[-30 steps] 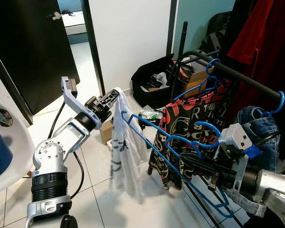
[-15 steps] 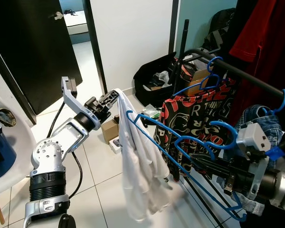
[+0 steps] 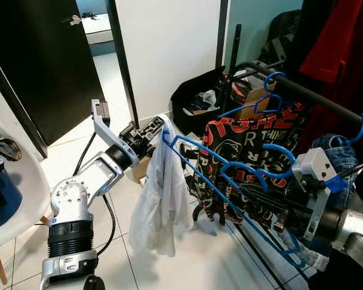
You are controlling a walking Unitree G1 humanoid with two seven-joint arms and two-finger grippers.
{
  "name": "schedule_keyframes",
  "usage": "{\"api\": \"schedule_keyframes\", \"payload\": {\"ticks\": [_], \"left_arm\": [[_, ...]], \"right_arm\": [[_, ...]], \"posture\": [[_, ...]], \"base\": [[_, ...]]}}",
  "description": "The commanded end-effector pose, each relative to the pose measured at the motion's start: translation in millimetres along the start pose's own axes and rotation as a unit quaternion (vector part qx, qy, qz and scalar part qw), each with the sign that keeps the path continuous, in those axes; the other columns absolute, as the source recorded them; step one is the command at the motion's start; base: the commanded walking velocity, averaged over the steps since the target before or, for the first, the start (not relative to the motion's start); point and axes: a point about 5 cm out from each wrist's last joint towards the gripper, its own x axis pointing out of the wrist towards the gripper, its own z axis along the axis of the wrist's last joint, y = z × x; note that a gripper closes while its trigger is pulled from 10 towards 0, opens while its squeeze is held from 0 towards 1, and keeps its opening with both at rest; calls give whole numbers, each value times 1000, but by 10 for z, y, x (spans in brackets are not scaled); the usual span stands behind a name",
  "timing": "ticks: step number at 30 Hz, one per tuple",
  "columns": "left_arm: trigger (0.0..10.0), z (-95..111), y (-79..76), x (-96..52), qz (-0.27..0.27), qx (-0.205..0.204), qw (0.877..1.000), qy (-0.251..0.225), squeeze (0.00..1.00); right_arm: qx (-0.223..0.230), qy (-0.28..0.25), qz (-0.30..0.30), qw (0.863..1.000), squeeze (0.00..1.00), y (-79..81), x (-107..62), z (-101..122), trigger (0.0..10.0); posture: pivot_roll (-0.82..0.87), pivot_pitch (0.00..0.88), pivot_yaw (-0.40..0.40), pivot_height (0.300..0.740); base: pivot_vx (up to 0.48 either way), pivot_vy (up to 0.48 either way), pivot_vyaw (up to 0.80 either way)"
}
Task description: Hang hanger
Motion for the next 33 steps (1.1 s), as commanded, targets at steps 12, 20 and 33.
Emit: {"api": "schedule_keyframes", "payload": {"ticks": [12,20,33], "left_arm": [[10000,-19,-33,8,-5,-4,1000,0,0],[10000,-31,-17,0,-1,-4,1000,2,0],[10000,-57,-22,2,-1,1,1000,8,0]], "right_arm": [[11,5,-38,999,0,-61,123,-27,10000],[14,0,28,1000,0,124,95,-16,10000],[10,4,35,999,0,69,-179,14,10000]], "posture": [[-39,0,94,740],[-43,0,96,740],[-45,0,101,740]], "base": [[0,0,0],[0,0,0],[0,0,0]]}}
